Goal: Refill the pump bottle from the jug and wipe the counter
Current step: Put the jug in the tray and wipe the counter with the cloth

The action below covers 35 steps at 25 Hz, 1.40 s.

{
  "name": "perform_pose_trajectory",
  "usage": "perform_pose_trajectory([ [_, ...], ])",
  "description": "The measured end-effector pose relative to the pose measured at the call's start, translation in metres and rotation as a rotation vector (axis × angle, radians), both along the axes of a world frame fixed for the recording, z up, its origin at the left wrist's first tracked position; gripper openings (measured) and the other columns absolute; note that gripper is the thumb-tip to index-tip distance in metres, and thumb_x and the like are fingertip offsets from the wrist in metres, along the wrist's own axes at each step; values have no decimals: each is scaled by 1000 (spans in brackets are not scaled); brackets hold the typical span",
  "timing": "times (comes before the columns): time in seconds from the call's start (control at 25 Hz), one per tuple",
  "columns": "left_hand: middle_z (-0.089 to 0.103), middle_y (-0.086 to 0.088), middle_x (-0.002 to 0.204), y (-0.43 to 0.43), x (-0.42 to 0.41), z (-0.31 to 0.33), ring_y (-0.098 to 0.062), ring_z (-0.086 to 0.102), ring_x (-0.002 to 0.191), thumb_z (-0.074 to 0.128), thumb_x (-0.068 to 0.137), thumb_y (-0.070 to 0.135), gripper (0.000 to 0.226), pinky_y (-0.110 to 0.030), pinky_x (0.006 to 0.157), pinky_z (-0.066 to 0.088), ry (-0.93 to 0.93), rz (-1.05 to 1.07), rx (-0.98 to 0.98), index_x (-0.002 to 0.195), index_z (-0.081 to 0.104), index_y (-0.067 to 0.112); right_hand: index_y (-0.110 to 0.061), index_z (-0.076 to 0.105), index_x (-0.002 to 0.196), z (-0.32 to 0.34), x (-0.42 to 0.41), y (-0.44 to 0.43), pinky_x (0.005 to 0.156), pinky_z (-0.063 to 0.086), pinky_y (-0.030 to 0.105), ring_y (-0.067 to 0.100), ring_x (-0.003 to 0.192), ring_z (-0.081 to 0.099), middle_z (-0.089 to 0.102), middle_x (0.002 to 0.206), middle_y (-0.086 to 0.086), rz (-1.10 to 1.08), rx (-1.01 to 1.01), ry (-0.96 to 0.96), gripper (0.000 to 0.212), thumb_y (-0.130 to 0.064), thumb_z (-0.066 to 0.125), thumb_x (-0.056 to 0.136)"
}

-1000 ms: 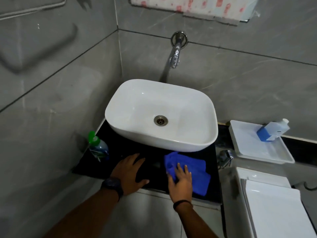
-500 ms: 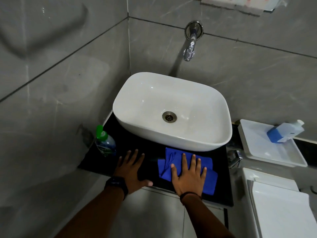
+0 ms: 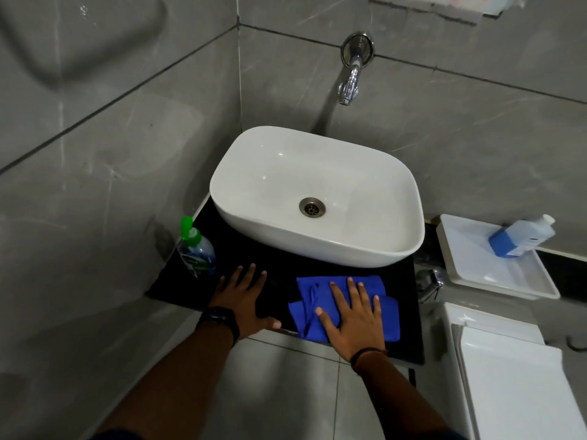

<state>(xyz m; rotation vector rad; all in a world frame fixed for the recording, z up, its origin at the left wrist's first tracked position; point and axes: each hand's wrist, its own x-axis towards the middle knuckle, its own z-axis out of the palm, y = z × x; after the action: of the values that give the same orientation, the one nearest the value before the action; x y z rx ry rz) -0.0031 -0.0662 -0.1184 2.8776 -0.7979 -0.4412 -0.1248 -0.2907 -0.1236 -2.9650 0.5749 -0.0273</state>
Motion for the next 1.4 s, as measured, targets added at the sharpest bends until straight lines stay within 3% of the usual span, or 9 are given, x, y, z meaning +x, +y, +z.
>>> perform_pose_trajectory([
  [0.12, -8, 1, 157, -1, 0, 1, -24, -8, 143, 45, 58, 85, 113, -51, 114, 2, 35, -4, 20, 146, -1, 31, -39, 15, 146, 2, -21, -22, 116, -5, 47, 21, 144, 0, 11, 158, 2, -120, 5, 46, 77, -77, 8, 79],
  [0.4, -10, -1, 157, -4, 0, 5, -27, -9, 143, 50, 58, 82, 114, -55, 113, 2, 67, -7, 25, 145, -3, 29, -35, 17, 147, 3, 14, 4, 114, -1, 52, 26, 144, 2, 12, 158, 6, -327, 12, 34, 73, -72, 21, 84],
  [0.64, -9, -2, 157, -4, 1, 7, -28, -8, 143, 51, 59, 81, 116, -55, 112, 4, 62, -24, 41, 145, -3, 27, -36, 20, 146, -2, 50, 51, 114, -7, 47, 24, 144, 3, 14, 157, 4, -91, 5, 1, 74, -73, 17, 82],
  [0.8, -8, -3, 157, -2, 1, 8, -29, -7, 143, 52, 61, 80, 114, -56, 113, 7, 58, -37, 51, 145, -3, 26, -39, 20, 145, -6, 30, 31, 114, -7, 45, 22, 144, 3, 15, 157, 3, 39, -17, 11, 74, -76, 13, 82],
  [1.04, -14, -2, 156, -2, 1, 9, -28, -12, 142, 48, 60, 83, 115, -55, 114, 4, 96, -47, 61, 145, -7, 28, -36, 21, 145, -5, -12, -13, 115, 0, 50, 26, 144, 7, 17, 157, 6, -271, -12, 29, 78, -77, 13, 79],
  [1.2, -13, -2, 157, -3, 0, 9, -28, -12, 142, 53, 60, 80, 116, -55, 114, 3, 104, -36, 26, 145, -6, 27, -34, 17, 147, -2, 10, 2, 114, 1, 52, 28, 144, 2, 12, 157, 8, -420, 24, 63, 78, -75, 15, 80],
  [1.4, -10, -1, 157, -3, 1, 11, -27, -10, 142, 57, 59, 77, 116, -54, 114, 2, 102, -11, 0, 145, -3, 27, -34, 17, 147, 0, 59, 49, 113, -7, 50, 27, 144, -1, 10, 158, 7, -246, 39, 62, 75, -73, 20, 83],
])
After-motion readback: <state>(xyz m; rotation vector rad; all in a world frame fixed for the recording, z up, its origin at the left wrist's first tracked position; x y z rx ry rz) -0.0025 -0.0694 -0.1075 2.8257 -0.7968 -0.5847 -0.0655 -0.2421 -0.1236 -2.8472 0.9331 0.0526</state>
